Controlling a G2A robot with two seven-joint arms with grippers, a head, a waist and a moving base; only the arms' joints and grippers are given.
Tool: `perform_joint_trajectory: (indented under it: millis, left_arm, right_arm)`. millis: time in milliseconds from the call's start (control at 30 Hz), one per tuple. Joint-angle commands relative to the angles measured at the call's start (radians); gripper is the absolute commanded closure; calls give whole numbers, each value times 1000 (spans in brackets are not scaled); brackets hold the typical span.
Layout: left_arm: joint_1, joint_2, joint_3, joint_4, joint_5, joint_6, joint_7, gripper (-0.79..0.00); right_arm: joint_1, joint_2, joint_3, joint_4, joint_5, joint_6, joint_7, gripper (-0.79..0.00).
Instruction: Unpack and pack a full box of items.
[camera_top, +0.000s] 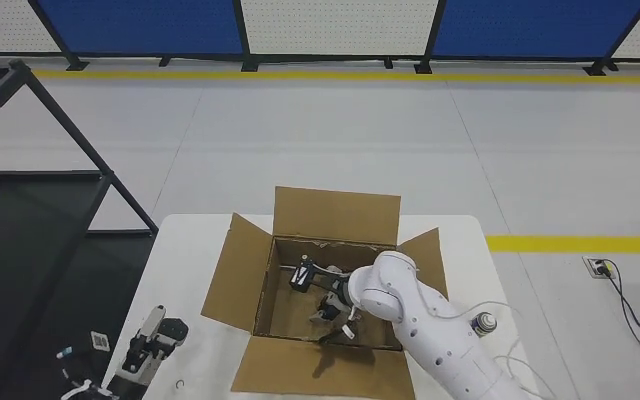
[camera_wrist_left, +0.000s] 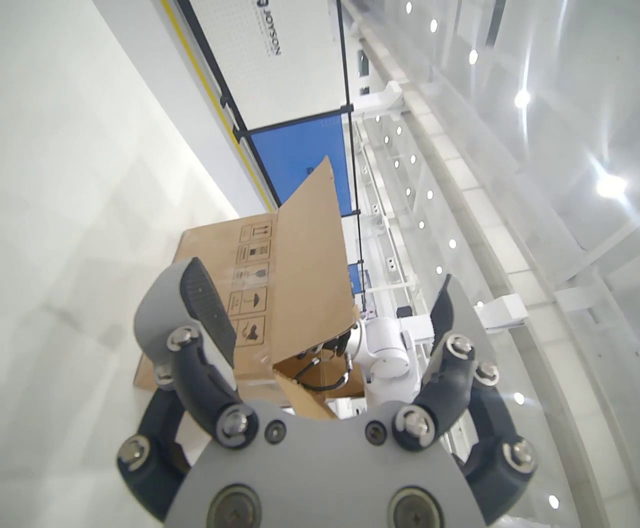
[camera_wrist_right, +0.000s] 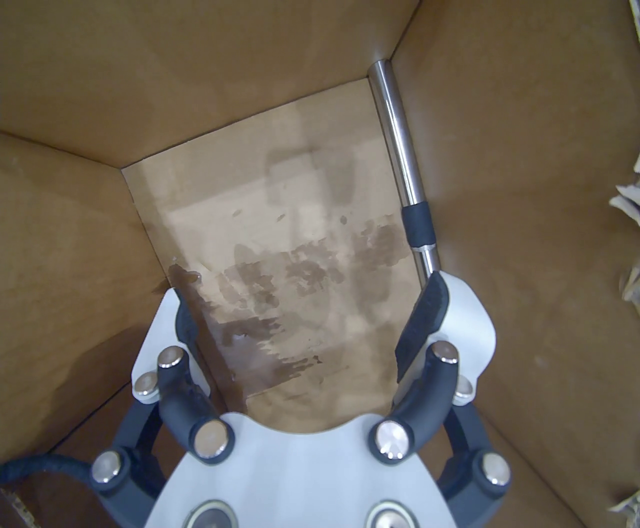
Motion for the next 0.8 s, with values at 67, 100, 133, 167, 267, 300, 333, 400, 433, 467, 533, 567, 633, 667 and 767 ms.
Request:
perform_joint_trajectory:
  millis: [67, 100, 133, 167, 267, 300, 333, 400, 433, 467, 533, 567, 633, 667, 767]
  left_arm:
    - [-17, 4, 4, 36, 7, 63, -27, -785]
    - [-25, 4, 5, 44, 10, 102, -17, -785]
    - [-25, 4, 5, 44, 10, 102, -17, -785]
    - [-25, 4, 5, 44, 10, 102, -17, -785]
    - [-25, 4, 5, 44, 10, 102, -17, -785]
    - [-25, 4, 5, 44, 10, 102, -17, -785]
    - [-25, 4, 5, 44, 10, 102, -17, -785]
    - [-25, 4, 5, 44, 10, 102, -17, -785]
    - [-28, 3, 15, 27, 19, 91, -6, -785]
    - [-27, 2, 29, 18, 26, 79, -1, -785]
    - [-20, 1, 53, 2, 41, 49, -14, -785]
    - [-15, 1, 58, -5, 57, 17, -17, -785]
    - [2, 1, 73, -7, 85, -45, -34, -785]
    - [5, 1, 76, -7, 90, -58, -39, -785]
    - [0, 0, 92, -3, 113, -85, -27, -785]
  right_arm:
    - [-24, 11, 20, -33, -8, -4, 12, -785]
    - [-28, 13, 24, -38, -8, -7, 12, -785]
    - [-34, 15, 28, -43, -10, -10, 12, -785]
    - [-36, 17, 30, -45, -11, -12, 12, -785]
    - [-44, 21, 36, -50, -15, -19, 11, -785]
    - [-46, 22, 36, -51, -18, -22, 12, -785]
    - [-46, 22, 33, -52, -22, -26, 15, -785]
    - [-46, 23, 31, -53, -27, -27, 15, -785]
    - [-44, 22, 29, -51, -29, -28, 16, -785]
    - [-43, 22, 28, -49, -29, -28, 15, -785]
    - [-39, 22, 26, -44, -28, -30, 15, -785]
    - [-37, 21, 25, -41, -26, -31, 16, -785]
    - [-32, 20, 24, -34, -21, -31, 17, -785]
    - [-31, 20, 23, -33, -20, -31, 17, -785]
    - [-28, 20, 20, -27, -17, -33, 20, -785]
